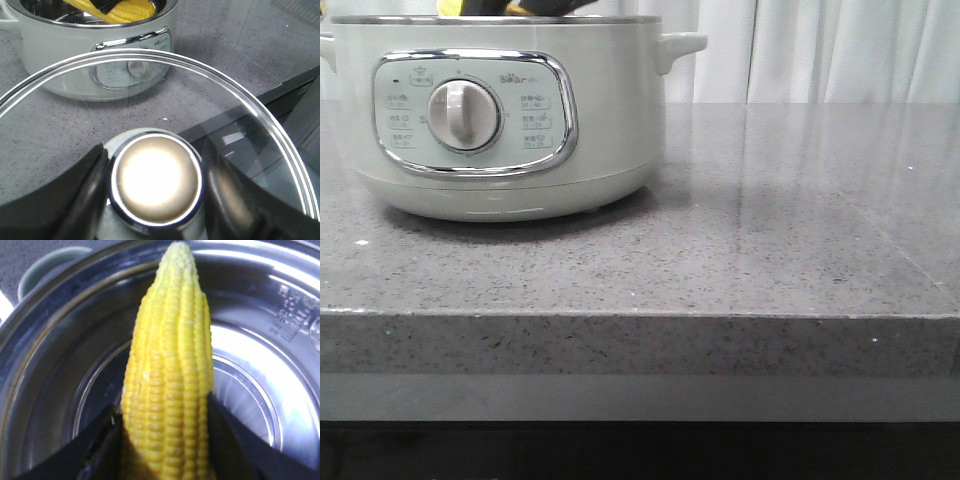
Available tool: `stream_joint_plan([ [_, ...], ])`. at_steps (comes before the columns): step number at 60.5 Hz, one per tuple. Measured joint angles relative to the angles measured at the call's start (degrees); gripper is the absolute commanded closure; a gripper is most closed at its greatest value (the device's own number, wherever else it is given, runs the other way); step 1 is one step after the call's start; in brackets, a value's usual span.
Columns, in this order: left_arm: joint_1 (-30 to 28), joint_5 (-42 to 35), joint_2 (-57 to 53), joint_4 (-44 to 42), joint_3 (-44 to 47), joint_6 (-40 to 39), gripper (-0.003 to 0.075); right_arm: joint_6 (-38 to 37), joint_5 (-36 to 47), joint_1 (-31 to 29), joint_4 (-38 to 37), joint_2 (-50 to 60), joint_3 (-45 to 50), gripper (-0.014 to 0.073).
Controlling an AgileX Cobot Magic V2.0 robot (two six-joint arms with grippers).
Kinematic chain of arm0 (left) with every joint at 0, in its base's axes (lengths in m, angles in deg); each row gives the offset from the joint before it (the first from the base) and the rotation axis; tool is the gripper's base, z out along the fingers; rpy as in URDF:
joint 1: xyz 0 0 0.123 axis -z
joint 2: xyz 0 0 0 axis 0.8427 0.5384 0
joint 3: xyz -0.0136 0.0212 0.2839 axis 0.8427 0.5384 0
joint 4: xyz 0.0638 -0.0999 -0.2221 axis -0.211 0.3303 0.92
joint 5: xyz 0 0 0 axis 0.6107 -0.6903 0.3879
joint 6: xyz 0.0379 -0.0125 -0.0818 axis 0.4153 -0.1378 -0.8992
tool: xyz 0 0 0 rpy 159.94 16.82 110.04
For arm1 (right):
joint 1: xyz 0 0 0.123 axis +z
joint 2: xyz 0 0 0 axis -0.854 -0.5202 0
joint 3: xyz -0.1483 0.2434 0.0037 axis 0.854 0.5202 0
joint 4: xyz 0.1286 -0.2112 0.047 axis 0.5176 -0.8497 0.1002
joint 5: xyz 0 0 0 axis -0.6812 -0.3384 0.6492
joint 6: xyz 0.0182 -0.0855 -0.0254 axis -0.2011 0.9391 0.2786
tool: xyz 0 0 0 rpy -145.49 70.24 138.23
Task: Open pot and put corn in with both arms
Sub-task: 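Carry the corn over the open pot with the right gripper, then open the right gripper to drop the corn into the pot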
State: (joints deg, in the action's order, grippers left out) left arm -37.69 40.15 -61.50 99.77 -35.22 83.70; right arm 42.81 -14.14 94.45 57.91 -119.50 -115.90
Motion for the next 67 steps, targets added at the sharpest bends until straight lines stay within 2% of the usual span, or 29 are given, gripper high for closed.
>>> stream_joint_plan([
  [7, 0.0, 0.0, 0.0, 0.0, 0.0, 0.0, 0.0469, 0.1, -1.1, 0.0, -0.3, 0.0, 0.0, 0.0207],
  [12, 0.0, 0.0, 0.0, 0.0, 0.0, 0.0, 0.0469, 0.1, -1.4, 0.0, -0.4, 0.0, 0.0, 0.0152],
  [23, 0.0, 0.0, 0.0, 0.0, 0.0, 0.0, 0.0469, 0.1, -1.6, 0.0, -0.4, 0.0, -0.1, 0.0123],
  [34, 0.0, 0.0, 0.0, 0.0, 0.0, 0.0, 0.0469, 0.1, -1.7, 0.0, -0.4, 0.0, -0.1, 0.0018],
  [44, 0.0, 0.0, 0.0, 0.0, 0.0, 0.0, 0.0469, 0.1, -1.8, 0.0, -0.4, 0.0, -0.2, 0.0016],
  [46, 0.0, 0.0, 0.0, 0.0, 0.0, 0.0, 0.0469, 0.1, -1.8, 0.0, -0.4, 0.0, -0.3, 0.0035],
  [51, 0.0, 0.0, 0.0, 0.0, 0.0, 0.0, 0.0469, 0.1, -1.8, 0.0, -0.4, 0.0, -0.5, 0.0147],
  [58, 0.0, 0.0, 0.0, 0.0, 0.0, 0.0, 0.0469, 0.1, -1.9, -0.5, -0.4, 0.4, -0.6, 0.0399],
  [67, 0.0, 0.0, 0.0, 0.0, 0.0, 0.0, 0.0469, 0.1, -1.3, -1.9, -0.4, 1.7, -0.6, 0.0645],
])
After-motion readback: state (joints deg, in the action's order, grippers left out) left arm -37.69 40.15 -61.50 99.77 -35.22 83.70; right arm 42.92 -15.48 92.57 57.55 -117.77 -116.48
